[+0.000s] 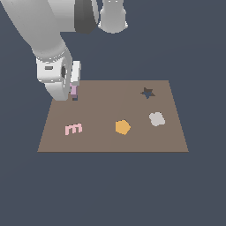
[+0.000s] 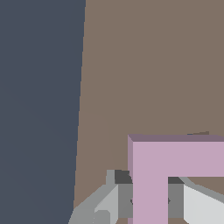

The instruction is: Insert a designated object into the corresponding slot on a board.

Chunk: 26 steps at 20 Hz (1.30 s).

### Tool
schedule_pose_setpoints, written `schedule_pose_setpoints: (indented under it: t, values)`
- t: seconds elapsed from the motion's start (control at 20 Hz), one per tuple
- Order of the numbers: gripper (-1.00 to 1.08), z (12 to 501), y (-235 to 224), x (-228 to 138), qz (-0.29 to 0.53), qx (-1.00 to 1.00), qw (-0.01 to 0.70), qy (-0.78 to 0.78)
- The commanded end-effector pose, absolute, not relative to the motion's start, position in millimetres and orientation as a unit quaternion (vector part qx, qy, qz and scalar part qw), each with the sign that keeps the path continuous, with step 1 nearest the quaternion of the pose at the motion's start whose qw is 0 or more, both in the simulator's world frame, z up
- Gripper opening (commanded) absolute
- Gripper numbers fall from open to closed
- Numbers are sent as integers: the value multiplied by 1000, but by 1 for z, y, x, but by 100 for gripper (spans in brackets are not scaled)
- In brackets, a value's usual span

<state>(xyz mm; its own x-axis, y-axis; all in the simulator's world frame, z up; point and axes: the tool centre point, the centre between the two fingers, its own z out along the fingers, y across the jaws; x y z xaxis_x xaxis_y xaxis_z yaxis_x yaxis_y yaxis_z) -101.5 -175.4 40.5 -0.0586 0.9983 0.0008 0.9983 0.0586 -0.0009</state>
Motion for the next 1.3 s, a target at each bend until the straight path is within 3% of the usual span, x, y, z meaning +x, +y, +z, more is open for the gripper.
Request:
schedule_pose_setpoints:
  t: [0.0,1.0,1.05,1.25]
  values:
    - [-100,41,-178,-98,0,-668,0,-744]
    - [-100,31,-182,-92,0,-632,0,-775]
    - [100,31,-182,-92,0,-632,0,-775]
    - [100,31,-182,-92,0,-632,0,-775]
